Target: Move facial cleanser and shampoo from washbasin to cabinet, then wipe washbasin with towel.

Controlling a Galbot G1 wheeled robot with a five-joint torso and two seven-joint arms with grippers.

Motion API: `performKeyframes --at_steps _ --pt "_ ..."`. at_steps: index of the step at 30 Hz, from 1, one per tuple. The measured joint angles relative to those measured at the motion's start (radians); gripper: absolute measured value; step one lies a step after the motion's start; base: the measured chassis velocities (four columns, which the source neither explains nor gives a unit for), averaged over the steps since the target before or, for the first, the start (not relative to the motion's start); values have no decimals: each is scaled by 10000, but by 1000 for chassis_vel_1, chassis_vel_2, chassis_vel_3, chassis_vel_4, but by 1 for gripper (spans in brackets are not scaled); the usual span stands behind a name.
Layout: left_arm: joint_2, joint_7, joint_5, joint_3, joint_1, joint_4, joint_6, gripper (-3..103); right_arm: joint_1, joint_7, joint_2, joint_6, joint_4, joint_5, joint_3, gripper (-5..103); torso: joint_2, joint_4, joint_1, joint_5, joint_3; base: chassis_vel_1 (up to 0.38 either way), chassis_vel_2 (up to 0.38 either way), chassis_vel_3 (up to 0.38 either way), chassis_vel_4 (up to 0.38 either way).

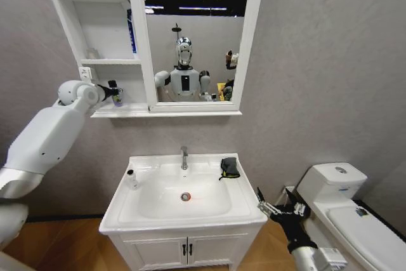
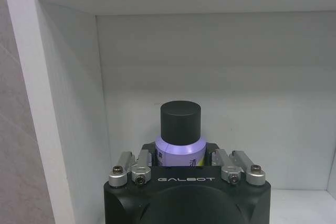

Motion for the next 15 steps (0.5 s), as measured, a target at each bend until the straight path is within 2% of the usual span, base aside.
performKeyframes --at_steps 1,2,4,5,7,10,11,12,14,15 --pt "-1 -10 6 -1 -11 28 -2 46 2 1 3 6 -18 0 -6 100 0 0 0 0 0 0 0 0 0" --pt "-1 -10 6 -1 -11 28 -2 46 2 1 3 6 -18 0 -6 100 0 0 0 0 0 0 0 0 0" --pt "-1 -12 22 -19 -38 102 -35 57 29 2 3 7 -25 -9 -8 100 1 0 0 0 0 0 0 0 0" --pt "-1 -12 22 -19 -38 102 -35 57 29 2 3 7 -25 -9 -8 100 1 0 0 0 0 0 0 0 0" --pt "-5 -19 33 -65 -43 136 -90 68 48 3 3 6 -23 -22 -12 100 0 1 0 0 -1 0 0 0 0" --pt "-5 -22 33 -89 -43 135 -110 73 49 4 2 5 -19 -28 -14 100 0 0 0 0 0 0 0 0 0" --pt "-5 -26 14 -141 -40 103 -117 78 49 6 2 3 -4 -35 -18 100 0 0 0 -1 0 0 0 0 0" --pt "30 -98 -49 -293 44 -78 -165 89 42 13 7 -1 24 -46 -20 100 0 -2 0 1 -1 0 0 0 0" --pt "86 -167 -118 -370 113 -236 -168 89 40 14 10 -2 33 -47 -19 100 0 -3 0 0 0 0 0 0 0" --pt "262 -304 -261 -558 314 -695 -168 98 37 18 11 -4 55 -49 -14 100 1 -5 1 0 0 0 0 0 0"
